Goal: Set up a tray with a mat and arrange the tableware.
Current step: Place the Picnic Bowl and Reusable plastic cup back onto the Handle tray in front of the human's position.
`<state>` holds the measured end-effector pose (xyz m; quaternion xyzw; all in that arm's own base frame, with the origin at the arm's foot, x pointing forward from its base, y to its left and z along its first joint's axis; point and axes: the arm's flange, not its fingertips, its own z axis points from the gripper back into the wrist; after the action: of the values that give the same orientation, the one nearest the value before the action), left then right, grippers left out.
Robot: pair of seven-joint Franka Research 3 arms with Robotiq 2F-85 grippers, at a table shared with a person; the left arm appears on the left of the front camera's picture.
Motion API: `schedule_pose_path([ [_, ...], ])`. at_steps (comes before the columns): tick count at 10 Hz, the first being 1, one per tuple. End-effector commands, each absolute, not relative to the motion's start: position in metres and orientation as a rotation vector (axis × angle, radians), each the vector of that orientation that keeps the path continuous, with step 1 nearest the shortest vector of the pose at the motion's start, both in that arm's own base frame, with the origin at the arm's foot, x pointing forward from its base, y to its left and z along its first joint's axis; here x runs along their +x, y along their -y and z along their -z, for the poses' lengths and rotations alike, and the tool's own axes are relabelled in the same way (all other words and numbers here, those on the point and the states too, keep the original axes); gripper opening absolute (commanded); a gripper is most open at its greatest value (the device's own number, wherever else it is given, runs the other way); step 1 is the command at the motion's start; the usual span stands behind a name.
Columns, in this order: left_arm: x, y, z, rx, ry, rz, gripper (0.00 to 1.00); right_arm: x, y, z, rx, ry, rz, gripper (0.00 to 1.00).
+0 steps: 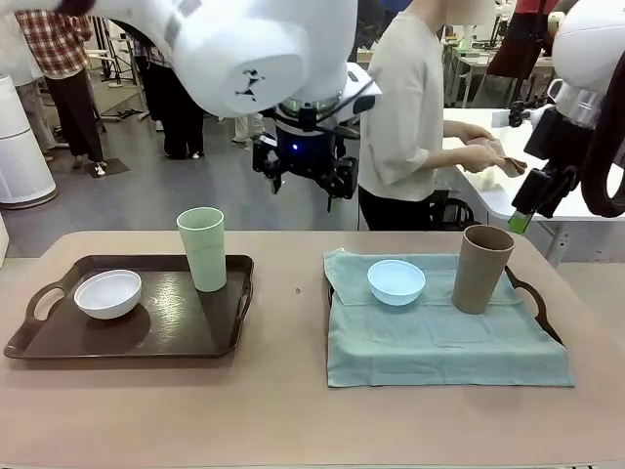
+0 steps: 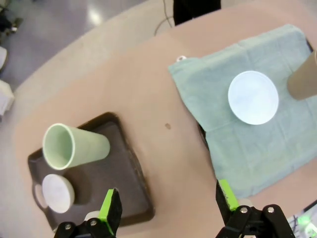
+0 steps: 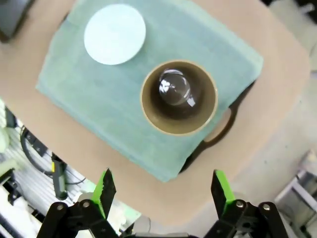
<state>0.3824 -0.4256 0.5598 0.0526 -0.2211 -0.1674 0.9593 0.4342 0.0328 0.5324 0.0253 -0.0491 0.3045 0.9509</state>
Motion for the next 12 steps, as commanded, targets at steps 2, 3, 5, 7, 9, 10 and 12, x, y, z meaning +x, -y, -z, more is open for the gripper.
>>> schedule_pose_path([
  [2, 0.373, 0.405, -0.56, 0.094, 0.455, 0.236, 1.0, 0.449, -0.044, -0.552, -0.055, 0.087, -0.482, 1.0],
  [3, 0.373, 0.4, -0.561, 0.058, 0.423, 0.164, 1.0, 0.454, -0.044, -0.549, -0.03, 0.133, -0.492, 1.0],
  [5, 0.378, 0.413, -0.567, 0.105, 0.464, 0.282, 1.0, 0.438, -0.043, -0.548, -0.017, 0.099, -0.543, 1.0],
  [7, 0.378, 0.413, -0.567, 0.105, 0.464, 0.282, 1.0, 0.438, -0.043, -0.548, -0.017, 0.099, -0.543, 1.0],
  [9, 0.378, 0.413, -0.567, 0.105, 0.464, 0.282, 1.0, 0.438, -0.043, -0.548, -0.017, 0.099, -0.543, 1.0],
  [10, 0.378, 0.413, -0.567, 0.105, 0.464, 0.282, 1.0, 0.438, -0.043, -0.548, -0.017, 0.099, -0.543, 1.0],
  [12, 0.378, 0.413, -0.567, 0.105, 0.464, 0.282, 1.0, 0.438, -0.043, -0.548, -0.017, 0.099, -0.543, 1.0],
])
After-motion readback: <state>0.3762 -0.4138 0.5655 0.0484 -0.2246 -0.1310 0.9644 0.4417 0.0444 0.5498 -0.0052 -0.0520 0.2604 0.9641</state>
